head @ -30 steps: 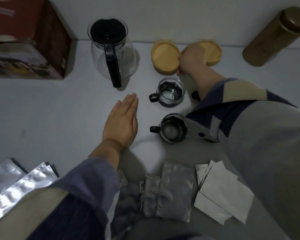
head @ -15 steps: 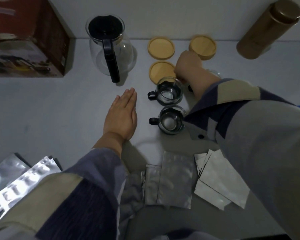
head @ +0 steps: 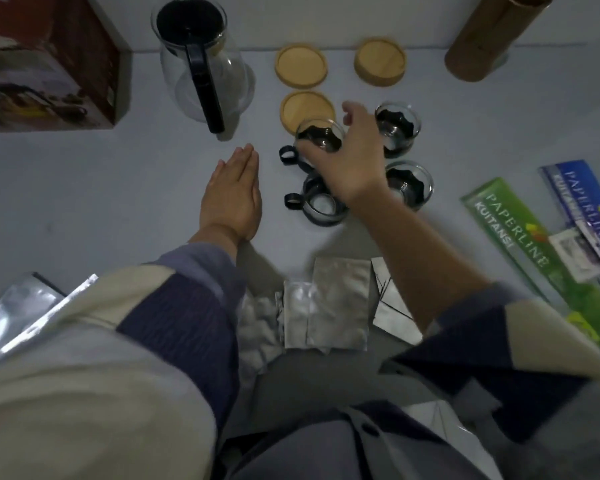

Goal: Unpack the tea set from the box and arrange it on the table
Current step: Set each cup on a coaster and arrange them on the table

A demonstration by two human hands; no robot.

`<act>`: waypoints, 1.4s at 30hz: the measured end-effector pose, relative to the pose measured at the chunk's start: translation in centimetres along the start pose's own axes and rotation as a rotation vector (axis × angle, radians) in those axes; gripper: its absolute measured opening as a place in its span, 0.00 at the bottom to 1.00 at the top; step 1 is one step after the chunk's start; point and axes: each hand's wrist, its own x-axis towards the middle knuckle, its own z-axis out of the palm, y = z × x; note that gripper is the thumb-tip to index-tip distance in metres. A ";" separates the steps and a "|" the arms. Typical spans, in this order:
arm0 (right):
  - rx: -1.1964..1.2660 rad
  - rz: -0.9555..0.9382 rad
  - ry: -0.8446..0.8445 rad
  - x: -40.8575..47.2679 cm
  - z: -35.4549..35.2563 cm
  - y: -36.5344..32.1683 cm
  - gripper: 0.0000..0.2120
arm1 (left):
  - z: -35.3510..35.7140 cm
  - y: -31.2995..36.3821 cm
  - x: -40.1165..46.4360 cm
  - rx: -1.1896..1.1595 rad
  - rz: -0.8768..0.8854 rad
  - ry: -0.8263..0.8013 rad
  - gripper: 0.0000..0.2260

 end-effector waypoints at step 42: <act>0.025 0.045 0.052 17.0 4.5 -2.1 0.44 | -1.0 -0.3 0.0 -0.017 -0.019 0.025 0.22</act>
